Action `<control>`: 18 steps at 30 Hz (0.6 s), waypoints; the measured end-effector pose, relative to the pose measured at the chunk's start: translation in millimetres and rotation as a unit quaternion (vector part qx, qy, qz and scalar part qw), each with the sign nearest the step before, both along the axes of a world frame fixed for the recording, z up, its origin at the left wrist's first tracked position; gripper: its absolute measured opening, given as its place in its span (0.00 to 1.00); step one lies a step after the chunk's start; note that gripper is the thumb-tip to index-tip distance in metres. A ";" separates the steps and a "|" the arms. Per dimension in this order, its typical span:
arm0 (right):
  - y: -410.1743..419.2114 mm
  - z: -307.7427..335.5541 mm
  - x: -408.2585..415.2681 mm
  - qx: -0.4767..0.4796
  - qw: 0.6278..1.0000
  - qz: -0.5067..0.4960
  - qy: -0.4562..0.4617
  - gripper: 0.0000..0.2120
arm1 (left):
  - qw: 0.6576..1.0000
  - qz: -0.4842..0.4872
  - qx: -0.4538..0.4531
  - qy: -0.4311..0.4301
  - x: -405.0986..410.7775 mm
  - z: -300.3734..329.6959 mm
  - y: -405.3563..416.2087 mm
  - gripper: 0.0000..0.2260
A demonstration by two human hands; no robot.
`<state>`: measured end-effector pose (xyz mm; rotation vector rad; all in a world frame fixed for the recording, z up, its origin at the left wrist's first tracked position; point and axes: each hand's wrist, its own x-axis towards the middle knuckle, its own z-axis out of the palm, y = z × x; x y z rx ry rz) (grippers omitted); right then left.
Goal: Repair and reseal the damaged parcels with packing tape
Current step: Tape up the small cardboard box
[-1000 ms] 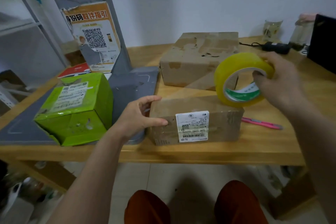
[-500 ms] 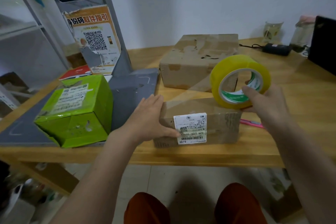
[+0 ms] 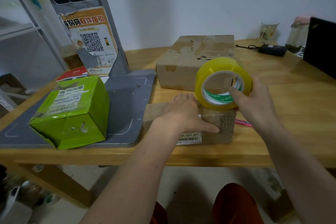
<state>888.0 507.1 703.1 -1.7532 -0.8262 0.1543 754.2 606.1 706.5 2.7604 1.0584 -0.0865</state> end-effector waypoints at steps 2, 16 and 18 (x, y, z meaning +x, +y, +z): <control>-0.1 0.0 -3.5 -0.009 1.000 0.001 -0.025 0.10 | 1.000 -0.001 0.024 0.001 3.2 -1.5 -1.8 0.54; -32.3 9.9 51.9 -0.045 0.995 -0.053 -0.073 0.09 | 0.999 0.011 0.024 -0.022 -3.7 -2.0 -3.3 0.56; -38.2 0.5 58.2 -0.062 0.995 -0.051 -0.061 0.06 | 1.000 0.010 0.022 -0.011 -2.0 -2.2 -2.5 0.56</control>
